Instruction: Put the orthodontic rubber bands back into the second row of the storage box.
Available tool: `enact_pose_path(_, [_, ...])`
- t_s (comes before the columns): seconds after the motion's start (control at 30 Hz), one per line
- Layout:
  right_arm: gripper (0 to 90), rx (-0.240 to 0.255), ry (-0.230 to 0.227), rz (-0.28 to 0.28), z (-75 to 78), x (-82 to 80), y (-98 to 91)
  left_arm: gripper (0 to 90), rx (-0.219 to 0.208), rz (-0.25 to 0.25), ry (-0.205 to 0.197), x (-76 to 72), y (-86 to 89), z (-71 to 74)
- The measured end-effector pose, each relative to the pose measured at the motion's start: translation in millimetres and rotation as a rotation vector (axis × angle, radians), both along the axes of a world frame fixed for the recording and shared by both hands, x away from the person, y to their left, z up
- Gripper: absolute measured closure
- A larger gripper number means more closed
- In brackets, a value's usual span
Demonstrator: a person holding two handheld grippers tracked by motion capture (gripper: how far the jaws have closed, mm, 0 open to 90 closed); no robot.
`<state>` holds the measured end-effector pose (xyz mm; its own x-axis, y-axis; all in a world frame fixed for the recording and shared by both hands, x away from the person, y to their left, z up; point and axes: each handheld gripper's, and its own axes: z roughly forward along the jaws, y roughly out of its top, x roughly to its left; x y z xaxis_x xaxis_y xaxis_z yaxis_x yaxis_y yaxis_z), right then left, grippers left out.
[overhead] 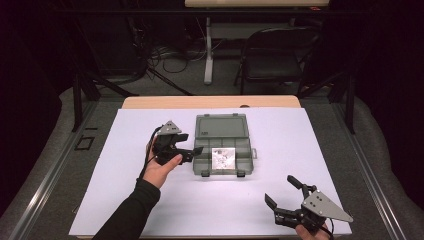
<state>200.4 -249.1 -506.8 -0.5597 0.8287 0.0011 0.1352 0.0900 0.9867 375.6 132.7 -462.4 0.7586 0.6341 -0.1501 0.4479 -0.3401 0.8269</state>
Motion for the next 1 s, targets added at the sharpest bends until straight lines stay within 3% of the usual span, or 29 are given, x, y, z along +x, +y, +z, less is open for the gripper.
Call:
enact_pose_path(0.1, [9.9,0.0,-0.001,0.001,0.1,-0.2,0.1,16.1,-0.025,-0.01,-0.012,-6.2,4.8,2.3])
enact_pose_path(0.3, [10.0,-0.004,-0.002,0.0,0.3,-0.2,0.5,15.3,-0.025,-0.01,-0.049,-19.1,14.5,6.9])
enact_pose_path(0.53, [9.9,0.003,-0.009,-0.004,0.1,0.1,0.5,14.0,-0.035,-0.001,-0.116,-44.6,33.2,8.1])
enact_pose_path(0.77, [10.0,-0.001,0.0,-0.002,0.4,-0.2,0.9,12.9,-0.077,0.038,-0.173,-70.8,59.0,7.7])
enact_pose_path(1.0, [9.9,0.001,0.003,-0.004,0.3,-0.4,1.4,12.9,-0.074,0.088,-0.205,-91.4,80.8,-0.5])
